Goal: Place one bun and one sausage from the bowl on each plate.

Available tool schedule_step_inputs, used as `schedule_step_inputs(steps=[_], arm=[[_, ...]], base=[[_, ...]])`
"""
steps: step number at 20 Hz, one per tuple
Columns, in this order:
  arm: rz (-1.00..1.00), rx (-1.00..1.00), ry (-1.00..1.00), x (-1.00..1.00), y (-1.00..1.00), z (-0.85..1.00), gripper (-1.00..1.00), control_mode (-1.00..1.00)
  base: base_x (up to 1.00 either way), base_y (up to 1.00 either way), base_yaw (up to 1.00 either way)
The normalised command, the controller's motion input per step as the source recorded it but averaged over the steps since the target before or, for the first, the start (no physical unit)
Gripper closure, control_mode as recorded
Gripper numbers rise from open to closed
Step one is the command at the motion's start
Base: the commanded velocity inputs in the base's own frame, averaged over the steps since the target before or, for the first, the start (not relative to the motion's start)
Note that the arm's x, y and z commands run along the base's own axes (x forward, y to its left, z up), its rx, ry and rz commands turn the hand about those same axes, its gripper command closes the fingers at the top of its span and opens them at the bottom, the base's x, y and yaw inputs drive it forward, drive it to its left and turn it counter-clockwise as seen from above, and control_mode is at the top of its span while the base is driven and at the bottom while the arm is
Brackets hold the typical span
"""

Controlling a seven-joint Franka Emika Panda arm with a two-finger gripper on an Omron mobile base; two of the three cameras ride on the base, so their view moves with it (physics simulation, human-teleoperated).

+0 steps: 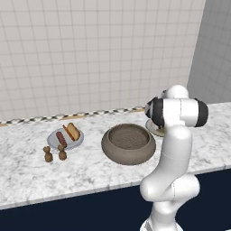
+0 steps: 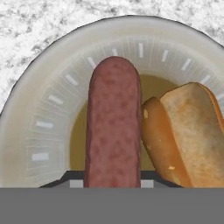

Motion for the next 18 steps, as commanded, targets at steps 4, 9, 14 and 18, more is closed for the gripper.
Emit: schedule_step_inputs(steps=[4,9,14,18], arm=[[0.00,0.00,0.00,-0.01,0.00,0.01,-1.00,-1.00],[-0.01,-0.01,0.00,-0.10,0.03,0.20,-1.00,-1.00],[-0.02,-0.08,0.00,-0.37,0.29,0.81,-1.00,-1.00],[0.00,-0.03,0.00,-0.57,0.16,1.00,-1.00,-1.00]], base=[[0.00,0.00,0.00],[0.00,0.00,0.00],[0.00,0.00,0.00],[0.00,0.00,0.00]])
